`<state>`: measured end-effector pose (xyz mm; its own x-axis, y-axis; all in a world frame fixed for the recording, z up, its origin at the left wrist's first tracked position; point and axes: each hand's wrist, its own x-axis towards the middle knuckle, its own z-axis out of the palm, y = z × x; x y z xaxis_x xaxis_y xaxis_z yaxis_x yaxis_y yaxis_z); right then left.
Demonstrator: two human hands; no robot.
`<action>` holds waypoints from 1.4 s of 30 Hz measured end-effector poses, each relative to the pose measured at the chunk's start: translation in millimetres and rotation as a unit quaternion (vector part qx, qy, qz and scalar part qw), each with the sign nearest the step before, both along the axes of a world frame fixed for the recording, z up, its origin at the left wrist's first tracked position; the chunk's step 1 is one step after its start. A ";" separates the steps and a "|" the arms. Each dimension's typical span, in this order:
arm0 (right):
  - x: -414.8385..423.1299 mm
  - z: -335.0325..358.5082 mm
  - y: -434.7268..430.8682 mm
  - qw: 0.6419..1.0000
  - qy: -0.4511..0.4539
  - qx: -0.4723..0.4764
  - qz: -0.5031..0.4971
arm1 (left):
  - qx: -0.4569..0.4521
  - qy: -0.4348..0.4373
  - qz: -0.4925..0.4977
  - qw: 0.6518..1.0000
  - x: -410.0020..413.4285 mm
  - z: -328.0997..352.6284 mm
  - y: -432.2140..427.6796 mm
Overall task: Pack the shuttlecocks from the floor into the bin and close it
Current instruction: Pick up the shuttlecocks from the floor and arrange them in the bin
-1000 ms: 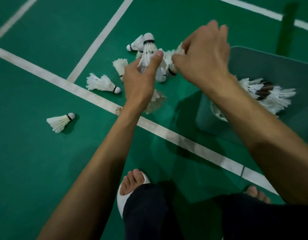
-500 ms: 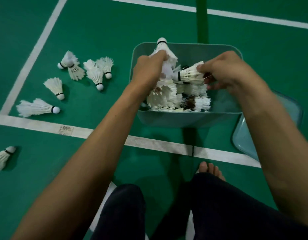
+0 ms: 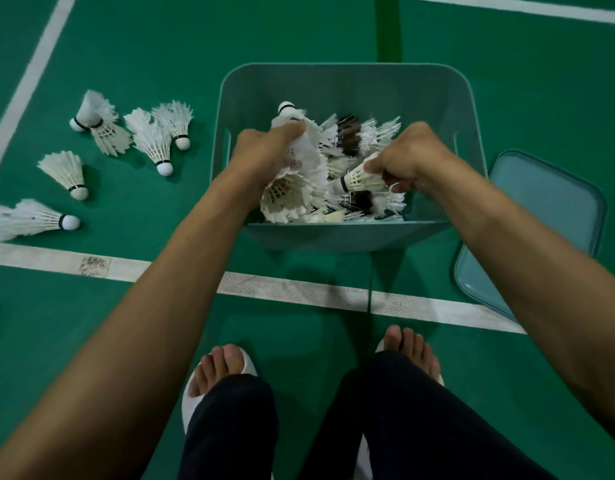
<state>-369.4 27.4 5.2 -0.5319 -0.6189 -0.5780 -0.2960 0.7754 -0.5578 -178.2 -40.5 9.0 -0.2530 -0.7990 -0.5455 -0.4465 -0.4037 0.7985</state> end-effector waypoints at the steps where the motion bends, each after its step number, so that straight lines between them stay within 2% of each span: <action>1: 0.1 -2.8 -3.0 1.000 -0.011 0.008 0.007 | 0.007 -0.003 -0.002 1.000 2.1 0.2 -0.3; 14: 6.3 -18.4 -18.3 0.981 -0.180 0.061 -0.027 | 0.008 0.007 0.013 1.000 4.0 -2.9 -1.9; 28: 12.6 -22.1 -26.9 0.977 -0.183 0.103 0.028 | 0.000 0.025 -0.026 0.999 2.1 2.4 5.6; 31: 1.4 -17.0 -20.6 0.984 -0.165 0.066 0.030 | -0.009 0.025 -0.046 0.999 0.4 2.7 3.5; 35: -14.3 -1.5 -2.1 0.991 -0.121 -0.038 -0.038 | -0.045 0.019 -0.112 0.993 -2.0 0.0 3.0; 37: -10.1 10.5 2.7 0.976 -0.203 -0.056 -0.052 | -0.079 0.028 -0.139 0.987 -6.6 -1.3 5.7; 39: -2.5 20.8 3.9 0.951 -0.305 -0.028 -0.052 | -0.112 0.029 -0.165 0.979 -12.8 -1.4 8.8; 42: 2.0 24.3 4.4 0.933 -0.352 -0.021 -0.072 | -0.171 -0.006 -0.194 0.966 -19.1 -1.6 10.6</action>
<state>-367.4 31.8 29.4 -0.1093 -0.6005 -0.7921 0.2617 0.7514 -0.6057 -197.3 -29.8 7.4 -0.5650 -0.7789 -0.2722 -0.5223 0.0822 0.8488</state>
